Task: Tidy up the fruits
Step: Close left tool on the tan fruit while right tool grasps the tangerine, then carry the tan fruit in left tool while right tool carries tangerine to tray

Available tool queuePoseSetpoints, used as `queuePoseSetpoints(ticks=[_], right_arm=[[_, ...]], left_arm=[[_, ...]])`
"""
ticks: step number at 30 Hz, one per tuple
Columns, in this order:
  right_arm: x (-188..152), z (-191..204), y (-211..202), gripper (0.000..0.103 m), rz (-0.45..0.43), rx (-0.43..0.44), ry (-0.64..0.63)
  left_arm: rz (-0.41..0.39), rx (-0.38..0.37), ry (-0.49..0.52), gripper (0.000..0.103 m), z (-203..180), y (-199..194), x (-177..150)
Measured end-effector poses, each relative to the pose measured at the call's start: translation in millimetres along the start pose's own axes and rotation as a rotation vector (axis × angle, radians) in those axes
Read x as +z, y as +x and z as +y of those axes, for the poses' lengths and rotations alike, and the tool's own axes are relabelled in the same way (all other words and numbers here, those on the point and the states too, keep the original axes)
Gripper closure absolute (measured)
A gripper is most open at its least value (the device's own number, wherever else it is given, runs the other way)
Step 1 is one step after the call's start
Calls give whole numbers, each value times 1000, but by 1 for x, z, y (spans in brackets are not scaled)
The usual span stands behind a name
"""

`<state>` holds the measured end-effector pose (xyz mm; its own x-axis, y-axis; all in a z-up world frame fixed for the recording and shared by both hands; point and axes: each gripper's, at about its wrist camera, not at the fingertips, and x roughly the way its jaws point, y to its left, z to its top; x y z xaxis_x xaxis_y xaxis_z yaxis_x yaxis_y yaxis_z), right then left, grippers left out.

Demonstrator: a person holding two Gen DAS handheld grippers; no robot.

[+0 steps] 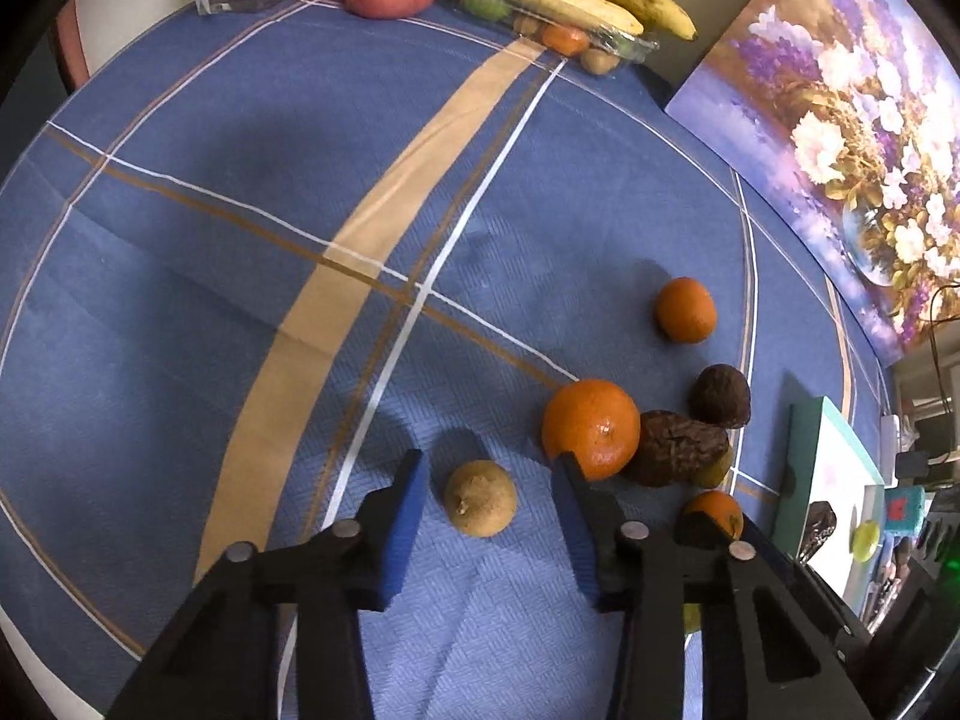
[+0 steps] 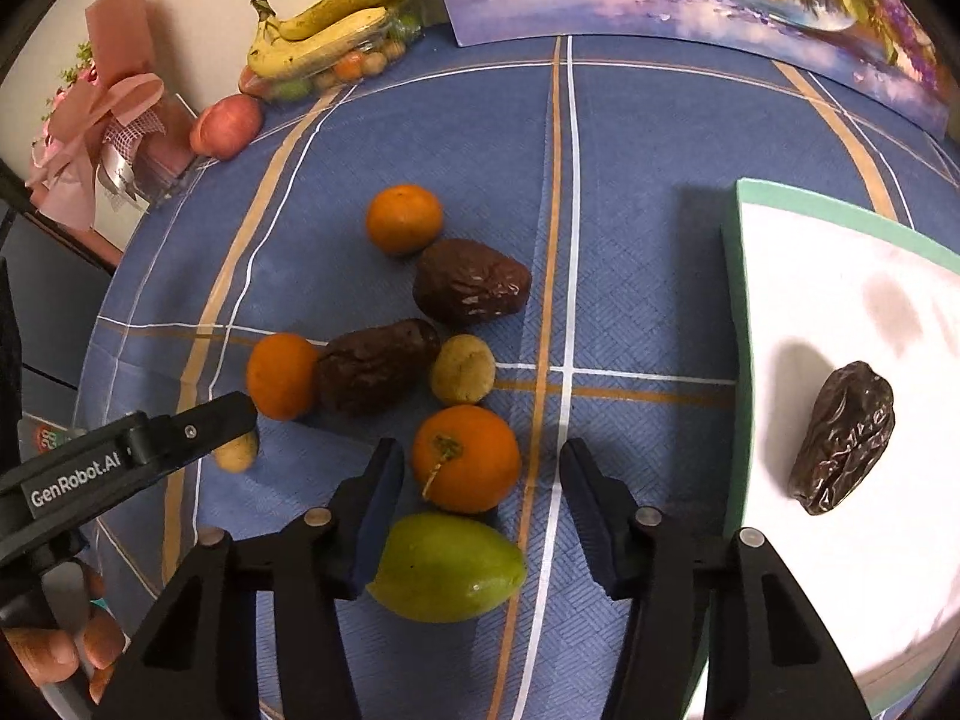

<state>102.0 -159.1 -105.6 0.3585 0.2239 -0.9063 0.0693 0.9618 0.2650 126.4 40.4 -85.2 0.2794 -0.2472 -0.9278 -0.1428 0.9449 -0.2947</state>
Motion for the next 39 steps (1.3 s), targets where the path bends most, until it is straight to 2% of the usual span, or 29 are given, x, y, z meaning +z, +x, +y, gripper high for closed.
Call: queuePoseSetpoints(ticks=[4, 5, 7, 12, 16, 23, 32, 39], right_arm=[[2, 2, 1, 66, -8, 22, -4], [2, 3, -1, 66, -12, 13, -14], [3, 5, -1, 66, -19, 4, -21], [5, 1, -16, 66, -57, 20, -3], [9, -3, -37, 66, -110, 30, 26], [10, -15, -73, 66, -161, -35, 51], [6, -46, -98, 66, -205, -80, 112], [3, -82, -104, 66, -201, -165, 156]], left_arm=[[15, 3, 2, 70, 0, 5, 1], [19, 9, 4, 74, 0, 7, 0], [16, 11, 7, 76, 0, 7, -1], [-31, -24, 8, 76, -1, -7, 2], [-109, -42, 19, 76, -5, -34, 6], [-207, -72, 67, 76, -18, -67, 10], [-271, -80, 134, 76, -40, -87, 2], [-247, -81, 167, 76, -57, -80, -4]])
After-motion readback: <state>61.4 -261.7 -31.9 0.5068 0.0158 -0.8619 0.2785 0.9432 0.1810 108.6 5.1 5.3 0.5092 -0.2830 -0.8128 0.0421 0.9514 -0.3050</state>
